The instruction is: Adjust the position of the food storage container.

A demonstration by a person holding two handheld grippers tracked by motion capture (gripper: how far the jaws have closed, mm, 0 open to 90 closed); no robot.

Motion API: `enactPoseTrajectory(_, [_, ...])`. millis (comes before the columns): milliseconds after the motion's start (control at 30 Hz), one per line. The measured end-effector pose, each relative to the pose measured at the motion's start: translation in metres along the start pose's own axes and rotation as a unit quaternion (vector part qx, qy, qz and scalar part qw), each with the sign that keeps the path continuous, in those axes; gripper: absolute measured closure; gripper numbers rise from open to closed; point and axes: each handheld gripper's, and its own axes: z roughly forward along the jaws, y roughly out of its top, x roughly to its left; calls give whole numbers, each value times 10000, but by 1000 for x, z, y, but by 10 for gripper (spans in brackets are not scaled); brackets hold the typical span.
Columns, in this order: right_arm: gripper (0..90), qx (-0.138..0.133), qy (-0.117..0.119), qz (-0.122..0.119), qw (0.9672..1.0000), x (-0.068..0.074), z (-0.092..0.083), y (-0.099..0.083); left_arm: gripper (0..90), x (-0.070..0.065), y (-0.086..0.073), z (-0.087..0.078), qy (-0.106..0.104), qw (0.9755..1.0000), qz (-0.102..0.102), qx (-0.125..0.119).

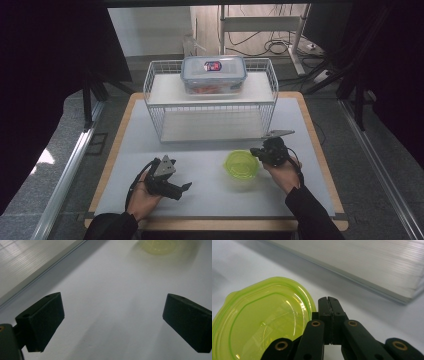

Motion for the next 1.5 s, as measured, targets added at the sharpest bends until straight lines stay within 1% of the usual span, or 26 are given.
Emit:
enactPoseTrajectory(33, [900, -4, 19, -54, 10000, 3, 2, 1, 35, 0, 0, 0, 3, 10000, 3, -1])
enactPoseTrajectory(67, [900, -4, 19, -54, 10000, 3, 2, 1, 35, 0, 0, 0, 3, 10000, 3, -1])
enactPoseTrajectory(100, [900, 4, 83, -79, 9999, 8, 5, 2, 35, 0, 0, 0, 5, 10000, 4, -6])
enactPoseTrajectory(133, [900, 4, 83, -79, 9999, 8, 5, 2, 35, 0, 0, 0, 1, 10000, 3, -8])
enactPoseTrajectory(167, [900, 1, 146, -105, 9998, 12, 8, 3, 35, 0, 0, 0, -4, 10000, 1, -10])
enactPoseTrajectory(200, [900, 1, 146, -105, 9998, 12, 8, 3, 36, 0, 0, 0, -4, 10000, 1, -10])
enactPoseTrajectory(233, [900, -1, 204, -172, 9996, 17, 10, 4, 35, 0, 0, 0, -10, 10000, 2, -1])
enactPoseTrajectory(267, [900, -1, 204, -172, 9996, 17, 10, 4, 35, 0, 0, 0, -10, 10000, 2, -1])
enactPoseTrajectory(333, [900, -20, 214, -345, 9992, 20, 11, 5, 35, 0, 0, -1, -4, 10000, 7, 1])
enactPoseTrajectory(367, [899, -17, 194, -434, 9989, 21, 11, 5, 35, 0, 0, -2, 3, 10000, -7, -13])
enactPoseTrajectory(400, [899, -67, 16, -502, 9987, 18, 6, 5, 35, 0, 0, -2, 0, 10000, -19, -22])
enactPoseTrajectory(433, [899, -86, -60, -483, 9988, 16, 3, 4, 35, 1, -1, -3, 0, 10000, -38, -39])
enactPoseTrajectory(500, [899, -139, -125, -410, 9990, 12, -7, 0, 35, 2, -1, -4, 15, 10000, -38, -47])
enactPoseTrajectory(533, [899, -139, -125, -410, 9990, 12, -7, 0, 35, 2, -1, -4, 15, 10000, -38, -47])
enactPoseTrajectory(567, [900, -165, -164, -382, 9990, 12, -17, -7, 35, 2, -1, -5, 31, 9999, -68, -71])
enactPoseTrajectory(667, [900, -156, -95, -278, 9994, 13, -27, -17, 35, 2, -1, -6, 51, 9999, -75, -87])
enactPoseTrajectory(767, [900, 2, 3, -295, 9996, 22, -33, -29, 35, 2, -1, -7, 67, 9999, -61, -82])
enactPoseTrajectory(833, [900, 50, 11, -315, 9995, 24, -34, -32, 35, 2, -1, -7, 71, 9999, -61, -78])
enactPoseTrajectory(900, [900, 276, 110, -329, 9990, 34, -35, -41, 35, 2, -3, -9, 95, 9999, -74, -63])
enactPoseTrajectory(933, [900, 276, 110, -329, 9990, 34, -35, -41, 35, 2, -3, -9, 95, 9999, -74, -63])
enactPoseTrajectory(967, [899, 373, 154, -322, 9987, 38, -34, -45, 35, 2, -4, -11, 102, 9999, -109, -76])
enactPoseTrajectory(1000, [899, 373, 154, -322, 9987, 38, -34, -45, 34, 2, -4, -11, 102, 9999, -109, -76])
enactPoseTrajectory(1033, [899, 407, 223, -294, 9985, 40, -33, -46, 35, 3, -5, -12, 111, 9998, -141, -88])
enactPoseTrajectory(1267, [899, 400, 310, -165, 9986, 36, -23, -40, 35, 2, -6, -12, 122, 9998, -141, -48])
enactPoseTrajectory(1300, [899, 402, 310, -152, 9986, 34, -19, -38, 34, 1, -6, -11, 125, 9999, -114, -17])
enactPoseTrajectory(1500, [899, 307, 354, -77, 9989, 30, -8, -28, 34, 1, -6, -11, 131, 9998, -115, -4])
